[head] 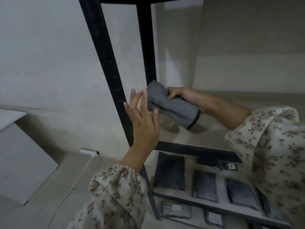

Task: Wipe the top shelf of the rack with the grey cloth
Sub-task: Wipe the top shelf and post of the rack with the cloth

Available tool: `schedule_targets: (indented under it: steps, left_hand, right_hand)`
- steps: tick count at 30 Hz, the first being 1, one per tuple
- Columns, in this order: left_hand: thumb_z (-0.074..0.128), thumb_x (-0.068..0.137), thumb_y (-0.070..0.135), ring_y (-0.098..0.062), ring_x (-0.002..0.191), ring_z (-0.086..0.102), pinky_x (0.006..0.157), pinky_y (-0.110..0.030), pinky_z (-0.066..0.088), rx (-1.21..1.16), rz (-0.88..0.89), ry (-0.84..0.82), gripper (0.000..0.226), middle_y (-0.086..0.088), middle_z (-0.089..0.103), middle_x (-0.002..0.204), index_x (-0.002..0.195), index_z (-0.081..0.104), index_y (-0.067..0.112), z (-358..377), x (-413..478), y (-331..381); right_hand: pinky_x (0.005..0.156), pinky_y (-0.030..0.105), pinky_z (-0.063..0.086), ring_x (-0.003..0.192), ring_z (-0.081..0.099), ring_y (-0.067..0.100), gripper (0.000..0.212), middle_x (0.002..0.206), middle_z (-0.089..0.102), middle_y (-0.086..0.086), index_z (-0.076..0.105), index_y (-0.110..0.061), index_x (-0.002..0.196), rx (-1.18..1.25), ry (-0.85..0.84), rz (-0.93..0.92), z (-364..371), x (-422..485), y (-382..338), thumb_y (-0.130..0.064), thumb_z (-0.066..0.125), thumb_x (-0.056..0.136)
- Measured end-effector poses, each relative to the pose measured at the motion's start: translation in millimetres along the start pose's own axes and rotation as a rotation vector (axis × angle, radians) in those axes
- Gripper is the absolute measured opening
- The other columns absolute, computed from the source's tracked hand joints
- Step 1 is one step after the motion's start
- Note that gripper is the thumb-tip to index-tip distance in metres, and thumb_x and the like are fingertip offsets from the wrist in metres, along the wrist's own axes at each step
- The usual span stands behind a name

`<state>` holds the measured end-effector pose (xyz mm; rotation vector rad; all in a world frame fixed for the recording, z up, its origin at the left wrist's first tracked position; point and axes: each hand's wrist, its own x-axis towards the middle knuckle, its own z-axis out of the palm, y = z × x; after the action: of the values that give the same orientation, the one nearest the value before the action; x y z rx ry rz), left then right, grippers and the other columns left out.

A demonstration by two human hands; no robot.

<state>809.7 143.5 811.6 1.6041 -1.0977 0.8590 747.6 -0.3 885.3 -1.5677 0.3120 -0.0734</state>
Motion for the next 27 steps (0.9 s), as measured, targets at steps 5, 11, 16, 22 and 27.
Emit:
schedule_targets:
  steps: [5,11,16,22,27]
  left_hand:
    - [0.036,0.099,0.017,0.005,0.134,0.019,0.107,-0.004,0.021,-0.557,-0.464,-0.004,0.054,-0.002,0.010,0.145,0.146,0.009,0.018,10.7,2.8,36.9]
    - [0.033,0.091,0.058,-0.016,0.111,0.053,0.096,-0.031,0.044,-1.122,-1.424,-0.067,0.053,-0.001,0.054,0.126,0.130,0.043,0.022,7.9,21.4,38.8]
    - [0.050,0.094,0.028,-0.010,0.113,0.050,0.090,-0.020,0.041,-0.813,-1.014,-0.171,0.058,0.003,0.043,0.138,0.145,0.021,0.033,-14.9,44.8,28.1]
    - [0.048,0.090,0.008,-0.036,0.109,0.047,0.066,-0.041,0.043,0.534,-0.313,-0.679,0.066,-0.015,0.034,0.133,0.143,0.020,0.036,-7.2,45.3,12.5]
    - [0.047,0.089,0.006,-0.037,0.114,0.043,0.064,-0.036,0.041,0.866,-0.233,-0.976,0.050,-0.019,0.036,0.130,0.135,0.030,0.013,1.1,13.7,4.5]
  right_hand:
    - [0.065,0.025,0.045,0.064,0.056,0.015,0.020,0.069,0.059,0.005,0.059,-0.009,0.072,0.399,0.081,0.132,23.9,-13.4,23.5,-0.020,0.050,0.085]
    - [0.087,0.036,0.049,0.092,0.061,0.022,0.014,0.098,0.064,0.009,0.058,-0.013,0.103,0.313,0.064,0.057,40.6,-13.3,21.1,-0.018,0.054,0.090]
    - [0.080,0.026,0.039,0.099,0.041,0.015,0.034,0.109,0.038,0.004,0.047,-0.022,0.101,-0.513,0.397,-0.153,27.4,5.0,14.5,-0.027,0.071,0.078]
    - [0.104,0.043,0.034,0.126,0.033,0.025,0.045,0.129,0.040,0.007,0.050,-0.026,0.121,-0.969,0.397,-0.090,-14.1,-11.0,40.1,-0.054,0.052,0.085]
    - [0.112,0.042,0.023,0.133,0.027,0.024,0.070,0.145,0.034,0.004,0.039,-0.027,0.137,-1.207,0.268,0.003,-48.9,-58.1,81.6,-0.070,0.023,0.084]
